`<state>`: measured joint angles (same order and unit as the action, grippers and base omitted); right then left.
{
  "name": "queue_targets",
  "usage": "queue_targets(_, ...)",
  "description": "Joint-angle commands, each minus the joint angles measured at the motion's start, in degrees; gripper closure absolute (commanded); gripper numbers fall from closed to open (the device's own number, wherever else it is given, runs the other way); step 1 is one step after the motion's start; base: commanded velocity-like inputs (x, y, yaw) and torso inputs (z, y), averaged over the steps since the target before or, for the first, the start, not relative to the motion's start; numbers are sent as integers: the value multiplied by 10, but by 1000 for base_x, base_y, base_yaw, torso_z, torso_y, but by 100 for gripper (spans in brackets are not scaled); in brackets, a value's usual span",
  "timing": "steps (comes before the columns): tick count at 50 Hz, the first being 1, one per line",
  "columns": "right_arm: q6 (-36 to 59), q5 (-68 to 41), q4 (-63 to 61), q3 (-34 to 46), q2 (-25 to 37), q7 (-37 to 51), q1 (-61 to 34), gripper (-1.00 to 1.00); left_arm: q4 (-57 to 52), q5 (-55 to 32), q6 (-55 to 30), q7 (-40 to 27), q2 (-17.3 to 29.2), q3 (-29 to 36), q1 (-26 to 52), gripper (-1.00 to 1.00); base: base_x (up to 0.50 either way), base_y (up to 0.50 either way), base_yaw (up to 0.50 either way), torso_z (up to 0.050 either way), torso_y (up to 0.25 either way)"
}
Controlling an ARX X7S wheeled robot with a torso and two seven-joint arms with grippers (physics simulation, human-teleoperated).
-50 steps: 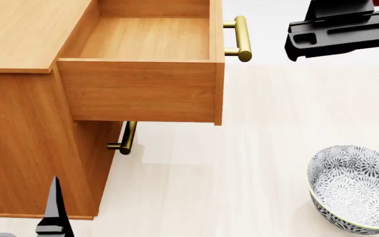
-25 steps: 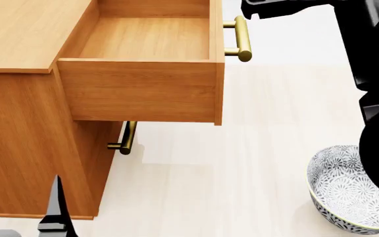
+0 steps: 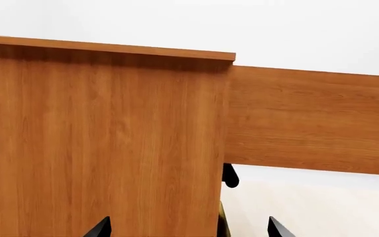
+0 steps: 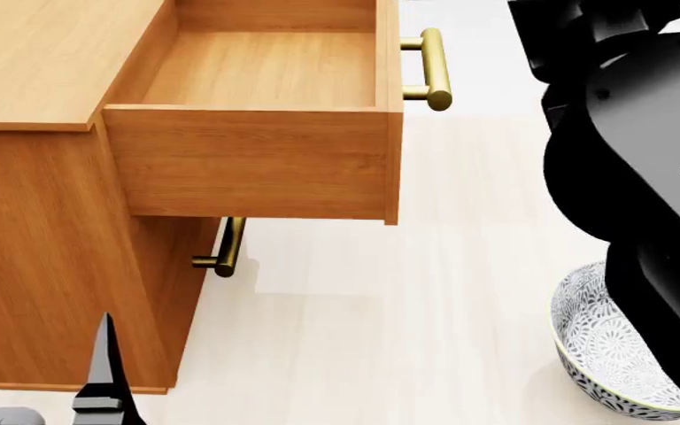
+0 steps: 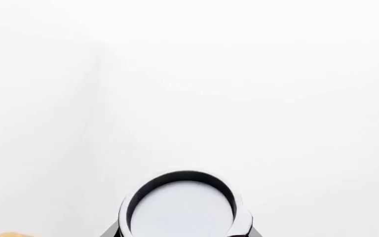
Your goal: Put the ketchup in the top drawer of the cabinet.
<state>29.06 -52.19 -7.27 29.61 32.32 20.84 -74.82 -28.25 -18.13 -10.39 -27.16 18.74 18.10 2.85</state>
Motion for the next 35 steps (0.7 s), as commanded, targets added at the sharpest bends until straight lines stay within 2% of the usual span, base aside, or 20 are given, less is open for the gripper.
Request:
queue_targets(1,-27,54,96,29,-58,-54,-26,100,7,-1,2,0,0,2,4,-100,0,0,0,0,0)
queue_targets(35,-116,127,425,93,-244,-169,-126,100,21,-7,5,-2,-2,9,13,-100,0,0,0,0,0)
